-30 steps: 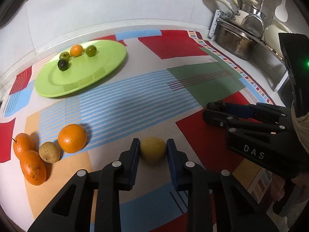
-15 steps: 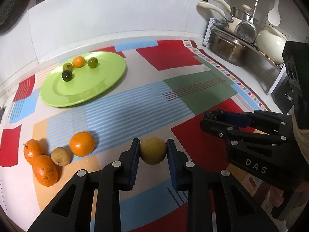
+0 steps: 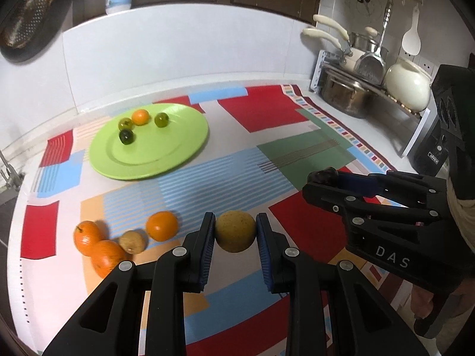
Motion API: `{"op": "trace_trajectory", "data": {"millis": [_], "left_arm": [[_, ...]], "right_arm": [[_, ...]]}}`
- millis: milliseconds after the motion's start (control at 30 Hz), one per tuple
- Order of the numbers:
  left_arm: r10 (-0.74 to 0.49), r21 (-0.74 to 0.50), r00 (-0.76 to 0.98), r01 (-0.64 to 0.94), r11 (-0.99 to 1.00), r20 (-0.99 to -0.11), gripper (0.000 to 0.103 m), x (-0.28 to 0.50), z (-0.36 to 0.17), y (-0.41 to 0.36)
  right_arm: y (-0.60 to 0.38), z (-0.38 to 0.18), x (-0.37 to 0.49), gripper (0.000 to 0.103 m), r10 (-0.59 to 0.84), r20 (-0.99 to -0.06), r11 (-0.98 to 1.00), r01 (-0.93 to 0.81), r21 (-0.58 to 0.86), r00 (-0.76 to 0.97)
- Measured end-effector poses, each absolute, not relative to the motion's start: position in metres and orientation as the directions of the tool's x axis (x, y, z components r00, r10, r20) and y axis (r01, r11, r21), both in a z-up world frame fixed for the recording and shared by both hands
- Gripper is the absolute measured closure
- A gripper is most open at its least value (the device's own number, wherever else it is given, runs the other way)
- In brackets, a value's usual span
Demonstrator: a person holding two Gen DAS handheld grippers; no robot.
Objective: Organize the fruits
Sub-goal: 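Carry the yellow fruit and the dark plum in both tools over the green plate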
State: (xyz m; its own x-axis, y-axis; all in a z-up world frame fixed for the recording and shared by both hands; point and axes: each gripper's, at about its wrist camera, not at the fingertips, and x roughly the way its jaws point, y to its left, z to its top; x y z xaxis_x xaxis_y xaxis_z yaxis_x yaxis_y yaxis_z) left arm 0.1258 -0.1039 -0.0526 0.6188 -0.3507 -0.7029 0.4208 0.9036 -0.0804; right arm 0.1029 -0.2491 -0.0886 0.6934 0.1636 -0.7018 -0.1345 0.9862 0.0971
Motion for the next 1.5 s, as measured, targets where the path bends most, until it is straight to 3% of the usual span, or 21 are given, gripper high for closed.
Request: {"op": "trace_trajectory", "data": {"millis": [1500], "left_arm": [[-0.242, 0.028, 0.798, 0.307, 0.951, -0.551, 0.075, 0.164, 0.016, -0.026]], "right_arm": [[-0.167, -0.017, 0.151, 0.071, 0.289, -0.555, 0.953, -0.288, 0.092, 0.780]]}}
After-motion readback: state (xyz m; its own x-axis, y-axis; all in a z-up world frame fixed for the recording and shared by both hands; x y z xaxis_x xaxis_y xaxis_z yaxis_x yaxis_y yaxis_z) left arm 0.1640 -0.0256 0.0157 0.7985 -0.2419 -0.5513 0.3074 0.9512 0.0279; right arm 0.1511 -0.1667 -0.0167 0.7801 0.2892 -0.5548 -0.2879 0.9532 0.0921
